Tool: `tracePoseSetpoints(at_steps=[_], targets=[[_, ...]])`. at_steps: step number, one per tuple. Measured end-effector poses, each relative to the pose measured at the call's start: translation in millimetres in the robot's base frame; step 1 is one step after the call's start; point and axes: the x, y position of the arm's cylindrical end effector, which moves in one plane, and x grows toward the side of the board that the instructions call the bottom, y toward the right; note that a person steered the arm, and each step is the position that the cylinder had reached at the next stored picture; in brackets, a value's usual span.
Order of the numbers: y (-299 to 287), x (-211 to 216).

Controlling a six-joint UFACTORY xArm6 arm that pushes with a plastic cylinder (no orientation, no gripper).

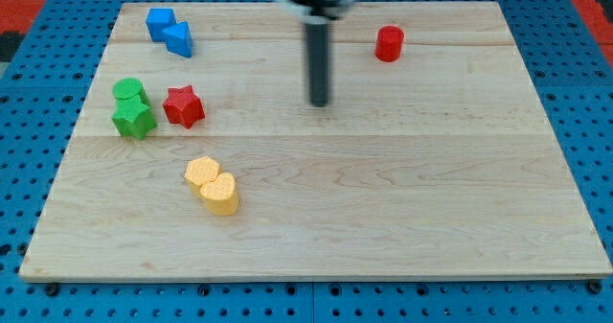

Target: Push the red circle closer to red star

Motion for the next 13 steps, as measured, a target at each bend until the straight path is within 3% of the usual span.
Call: tracePoseSetpoints(at_steps=[1,2,3,5,7,13], targets=[[123.1,-22.4],[166.1,-80.6],[129.5,-135.4],[20.4,-94.4],[-36.0,-38.2],[-36.5,-28.3]])
